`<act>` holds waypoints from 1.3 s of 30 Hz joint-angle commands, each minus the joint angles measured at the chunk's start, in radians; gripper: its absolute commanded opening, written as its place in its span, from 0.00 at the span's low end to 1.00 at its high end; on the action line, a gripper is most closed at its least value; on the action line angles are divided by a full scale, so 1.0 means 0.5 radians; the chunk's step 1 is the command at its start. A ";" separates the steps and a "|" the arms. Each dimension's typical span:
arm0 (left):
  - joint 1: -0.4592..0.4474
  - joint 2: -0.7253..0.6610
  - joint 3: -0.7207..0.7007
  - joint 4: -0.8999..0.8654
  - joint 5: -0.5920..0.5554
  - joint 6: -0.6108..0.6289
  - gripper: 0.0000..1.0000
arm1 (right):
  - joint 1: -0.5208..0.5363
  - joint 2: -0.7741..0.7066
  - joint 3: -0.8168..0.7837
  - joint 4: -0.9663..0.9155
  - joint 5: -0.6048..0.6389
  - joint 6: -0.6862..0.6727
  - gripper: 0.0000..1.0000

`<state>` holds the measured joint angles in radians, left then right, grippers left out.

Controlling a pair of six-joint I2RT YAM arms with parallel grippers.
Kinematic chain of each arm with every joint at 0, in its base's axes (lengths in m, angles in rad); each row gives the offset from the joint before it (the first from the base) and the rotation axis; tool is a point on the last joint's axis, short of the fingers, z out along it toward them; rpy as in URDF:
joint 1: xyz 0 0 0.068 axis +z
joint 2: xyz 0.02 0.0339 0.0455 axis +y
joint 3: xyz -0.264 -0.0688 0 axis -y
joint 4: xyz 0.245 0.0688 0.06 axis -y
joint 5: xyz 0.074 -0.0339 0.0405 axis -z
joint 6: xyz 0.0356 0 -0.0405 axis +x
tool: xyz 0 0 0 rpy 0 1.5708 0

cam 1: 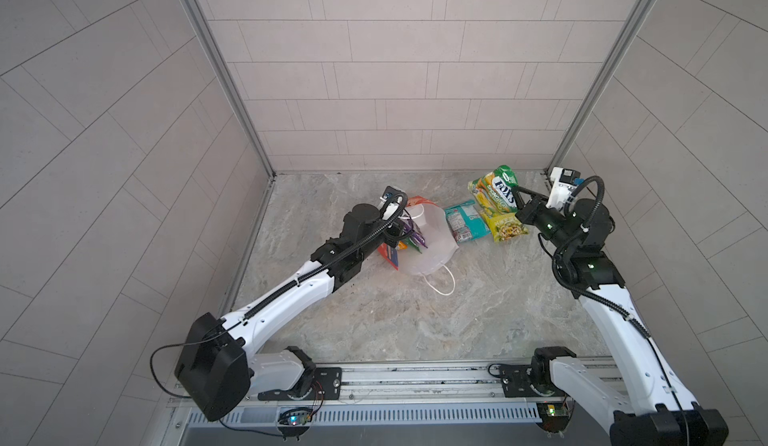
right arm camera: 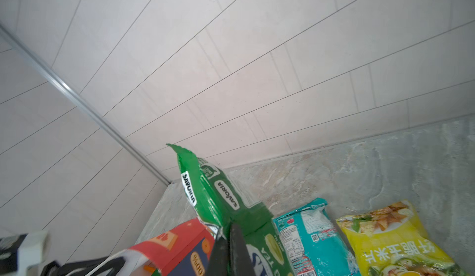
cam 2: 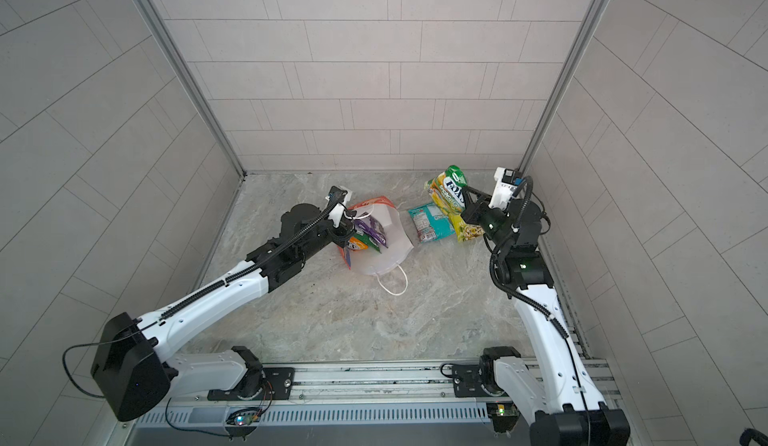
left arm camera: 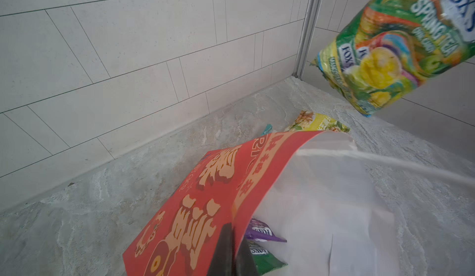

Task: Take the snacks out of the paper bag
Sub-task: Place the snack at the top-right of the table.

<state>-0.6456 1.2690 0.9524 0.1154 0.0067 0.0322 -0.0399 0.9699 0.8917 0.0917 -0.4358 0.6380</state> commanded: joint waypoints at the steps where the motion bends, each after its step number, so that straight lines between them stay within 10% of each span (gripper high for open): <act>1: 0.016 -0.053 -0.022 0.076 0.027 -0.043 0.00 | -0.133 0.112 0.019 0.277 0.078 0.157 0.00; 16: 0.018 -0.053 -0.019 0.089 0.142 -0.043 0.00 | -0.638 0.897 0.584 -0.225 -0.058 -0.389 0.00; 39: 0.017 -0.038 0.001 0.062 0.174 -0.032 0.00 | -0.730 1.694 1.487 -1.258 0.114 -1.200 0.00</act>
<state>-0.6434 1.2675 0.9470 0.1143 0.0853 0.0223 -0.4023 1.8183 1.6051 -0.4904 -0.3908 0.1101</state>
